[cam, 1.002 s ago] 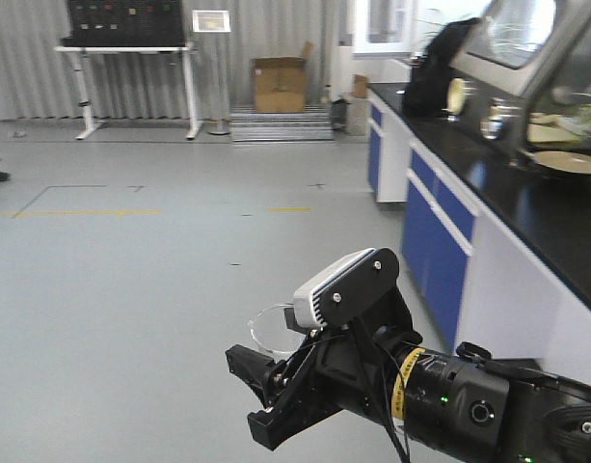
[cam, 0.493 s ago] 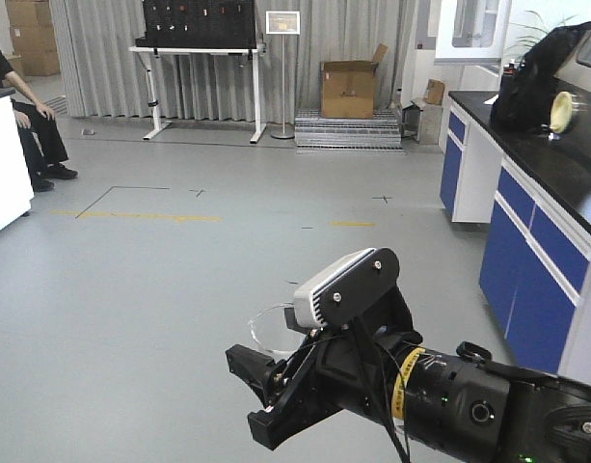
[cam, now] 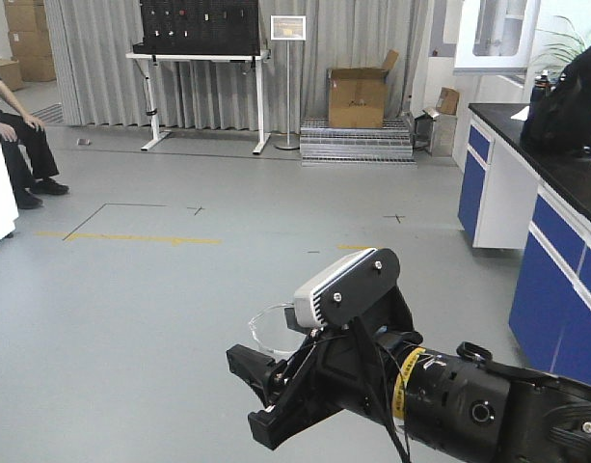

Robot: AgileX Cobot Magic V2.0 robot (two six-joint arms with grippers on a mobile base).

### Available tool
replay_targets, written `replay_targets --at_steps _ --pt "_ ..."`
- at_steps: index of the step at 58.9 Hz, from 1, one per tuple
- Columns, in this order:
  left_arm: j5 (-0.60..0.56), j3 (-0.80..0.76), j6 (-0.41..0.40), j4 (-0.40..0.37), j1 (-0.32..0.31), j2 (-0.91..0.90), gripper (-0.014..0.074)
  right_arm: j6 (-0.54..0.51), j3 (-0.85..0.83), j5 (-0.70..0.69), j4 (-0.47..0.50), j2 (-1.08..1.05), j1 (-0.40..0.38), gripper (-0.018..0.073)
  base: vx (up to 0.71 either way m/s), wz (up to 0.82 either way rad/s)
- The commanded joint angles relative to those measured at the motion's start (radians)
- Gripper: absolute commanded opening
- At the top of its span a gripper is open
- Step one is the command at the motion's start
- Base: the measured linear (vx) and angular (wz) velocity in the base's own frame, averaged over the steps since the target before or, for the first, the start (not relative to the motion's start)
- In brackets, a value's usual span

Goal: Pick beaker and place in left cabinet
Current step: 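Drive away from the bench holding the beaker in the right gripper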

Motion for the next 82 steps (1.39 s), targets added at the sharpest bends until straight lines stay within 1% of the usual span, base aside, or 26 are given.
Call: replay_targets --at_steps 1,41,82 --pt "-0.075 0.016 -0.003 -0.003 -0.001 -0.019 0.0001 -0.001 -0.031 -0.051 0.016 -0.040 -0.003 0.0179 0.61 0.00" --pt "-0.075 0.016 -0.003 -0.003 -0.001 -0.019 0.0001 -0.001 -0.031 -0.051 0.016 -0.040 -0.003 0.0179 0.67 0.02" --pt "-0.075 0.016 -0.003 -0.003 -0.001 -0.019 0.0001 -0.001 -0.031 -0.052 0.016 -0.040 -0.003 0.0179 0.73 -0.10"
